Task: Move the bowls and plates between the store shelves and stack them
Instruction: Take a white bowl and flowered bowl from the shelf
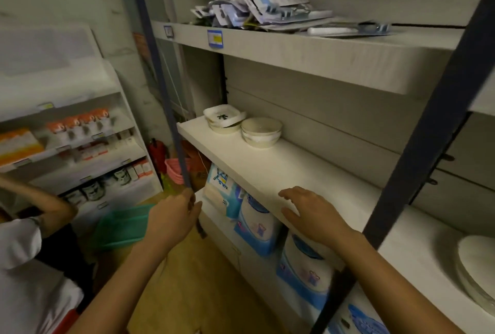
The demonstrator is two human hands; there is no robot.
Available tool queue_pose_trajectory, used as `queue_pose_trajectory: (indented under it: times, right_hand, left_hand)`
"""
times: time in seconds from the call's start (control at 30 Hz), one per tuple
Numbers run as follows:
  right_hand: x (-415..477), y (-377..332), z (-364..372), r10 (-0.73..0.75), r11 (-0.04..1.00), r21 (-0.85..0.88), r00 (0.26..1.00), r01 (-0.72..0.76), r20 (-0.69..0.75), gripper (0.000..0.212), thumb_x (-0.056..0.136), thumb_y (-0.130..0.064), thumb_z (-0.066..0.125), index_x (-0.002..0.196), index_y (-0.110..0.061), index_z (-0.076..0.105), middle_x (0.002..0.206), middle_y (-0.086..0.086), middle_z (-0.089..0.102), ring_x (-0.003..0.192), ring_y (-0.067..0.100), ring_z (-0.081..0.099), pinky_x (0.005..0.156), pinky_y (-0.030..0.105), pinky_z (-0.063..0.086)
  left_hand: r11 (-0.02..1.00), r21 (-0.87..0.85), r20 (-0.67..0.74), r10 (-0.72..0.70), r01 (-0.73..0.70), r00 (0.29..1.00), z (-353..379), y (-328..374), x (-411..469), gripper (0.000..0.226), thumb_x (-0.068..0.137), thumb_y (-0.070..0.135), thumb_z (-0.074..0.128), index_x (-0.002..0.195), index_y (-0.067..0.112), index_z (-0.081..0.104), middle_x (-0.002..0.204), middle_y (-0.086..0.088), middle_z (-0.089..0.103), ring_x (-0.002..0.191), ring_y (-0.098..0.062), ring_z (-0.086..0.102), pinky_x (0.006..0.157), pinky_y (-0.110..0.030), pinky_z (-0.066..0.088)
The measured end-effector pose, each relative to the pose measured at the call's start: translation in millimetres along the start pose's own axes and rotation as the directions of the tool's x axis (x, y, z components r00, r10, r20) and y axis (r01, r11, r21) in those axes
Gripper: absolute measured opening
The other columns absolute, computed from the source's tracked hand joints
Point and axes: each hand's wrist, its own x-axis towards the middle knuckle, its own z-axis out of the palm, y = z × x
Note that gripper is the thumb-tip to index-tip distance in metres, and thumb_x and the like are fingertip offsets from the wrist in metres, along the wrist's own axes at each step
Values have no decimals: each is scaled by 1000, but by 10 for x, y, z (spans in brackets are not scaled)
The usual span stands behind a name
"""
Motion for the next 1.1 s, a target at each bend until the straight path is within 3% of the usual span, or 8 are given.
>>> queue_pose_trajectory:
  times: [0.1,0.27,0.43,0.63,0.77,1.1]
  right_hand:
    - [335,53,-31,11,1000,-15,1000,-11,-9,42,97,-32,39,139,-24,38,141,-4,44,123,16,47,99,30,43]
    - [758,132,30,50,998,-33,999,-51,-22,42,97,-33,40,138,-24,40,140,-4,46,122,17,49,98,30,44]
    - [1149,257,74,116,990,-76,993,-118,-30,42,96,-34,42,136,-24,41,137,-4,48,120,16,50,95,31,45]
    - [1717,308,217,238,965,-90,967,-246,-85,40,95,-35,44,133,-24,45,133,-3,52,115,16,54,92,29,47]
    - [2161,237,304,353,926,-82,923,-367,-151,40,95,-35,45,132,-22,47,133,-3,53,114,17,56,91,29,48]
    - [2995,-52,543,659,741,-8,730,-672,-183,35,93,-34,47,126,-21,53,125,-2,59,109,20,59,86,32,48]
  left_hand:
    - [1000,-4,5,18,-18,1000,51,-28,351,26,92,39,45,100,18,58,94,-1,70,73,-14,60,60,-26,52]
    - [997,-68,52,44,-41,998,194,-63,856,25,93,35,46,102,15,58,95,-3,69,73,-15,60,69,-27,55]
    - [988,-115,94,112,-101,989,394,-128,1455,24,94,32,44,101,14,58,89,0,62,71,-13,53,68,-24,50]
    - [957,-198,178,247,-211,952,677,-315,2299,21,94,34,44,91,16,54,81,3,59,74,-12,59,70,-24,50]
    - [924,-196,183,363,-328,914,786,-484,2945,25,93,35,46,100,13,55,95,-2,65,90,-16,61,86,-31,50]
    - [838,-295,276,535,-459,798,1012,-728,4030,25,92,37,47,102,17,58,95,0,68,87,-18,61,78,-31,49]
